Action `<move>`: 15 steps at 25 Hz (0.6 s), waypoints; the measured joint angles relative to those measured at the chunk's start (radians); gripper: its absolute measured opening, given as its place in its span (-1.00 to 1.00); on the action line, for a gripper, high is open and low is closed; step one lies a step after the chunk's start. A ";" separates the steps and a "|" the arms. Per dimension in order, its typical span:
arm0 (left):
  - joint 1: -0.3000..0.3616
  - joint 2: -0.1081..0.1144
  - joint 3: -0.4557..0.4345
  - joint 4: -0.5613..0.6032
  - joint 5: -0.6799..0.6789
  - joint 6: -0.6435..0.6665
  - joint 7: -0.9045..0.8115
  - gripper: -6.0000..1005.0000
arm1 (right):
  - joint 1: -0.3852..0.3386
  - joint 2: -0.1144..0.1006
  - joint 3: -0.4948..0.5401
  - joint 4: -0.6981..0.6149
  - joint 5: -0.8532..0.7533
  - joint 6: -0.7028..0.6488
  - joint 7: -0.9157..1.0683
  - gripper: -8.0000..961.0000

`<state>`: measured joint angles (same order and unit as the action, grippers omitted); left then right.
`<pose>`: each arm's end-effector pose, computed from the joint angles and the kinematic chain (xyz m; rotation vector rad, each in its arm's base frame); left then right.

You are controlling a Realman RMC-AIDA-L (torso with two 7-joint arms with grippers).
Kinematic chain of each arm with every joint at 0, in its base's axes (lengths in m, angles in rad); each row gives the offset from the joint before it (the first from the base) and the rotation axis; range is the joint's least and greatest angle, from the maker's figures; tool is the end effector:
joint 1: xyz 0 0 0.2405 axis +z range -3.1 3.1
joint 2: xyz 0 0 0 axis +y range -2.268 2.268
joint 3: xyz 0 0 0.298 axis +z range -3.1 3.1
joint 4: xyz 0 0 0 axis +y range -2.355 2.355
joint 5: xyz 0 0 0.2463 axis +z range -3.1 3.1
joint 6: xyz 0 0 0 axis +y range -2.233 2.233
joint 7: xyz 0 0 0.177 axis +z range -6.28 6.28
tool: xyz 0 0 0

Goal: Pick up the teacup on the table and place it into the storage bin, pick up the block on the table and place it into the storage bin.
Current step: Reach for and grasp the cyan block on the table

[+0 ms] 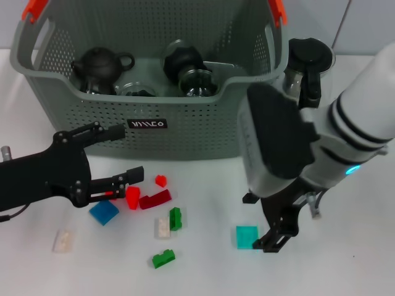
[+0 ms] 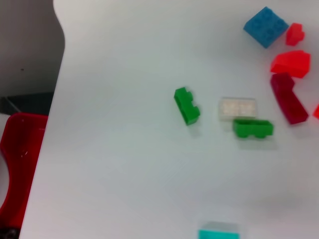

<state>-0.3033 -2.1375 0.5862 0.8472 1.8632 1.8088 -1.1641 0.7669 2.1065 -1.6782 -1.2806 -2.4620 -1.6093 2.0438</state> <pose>-0.3228 0.3146 -0.0043 -2.5791 -0.3348 -0.9048 0.1376 0.3785 -0.1264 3.0076 0.2008 0.7332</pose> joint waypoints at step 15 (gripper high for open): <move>-0.010 0.000 0.004 -0.013 0.016 -0.009 0.002 0.69 | 0.098 0.005 -0.137 0.270 0.056 0.219 0.033 0.75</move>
<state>-0.3131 -2.1373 0.5900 0.8339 1.8790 1.7997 -1.1621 0.8654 2.1116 -1.8154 -1.0106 -2.4064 -1.3903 2.0770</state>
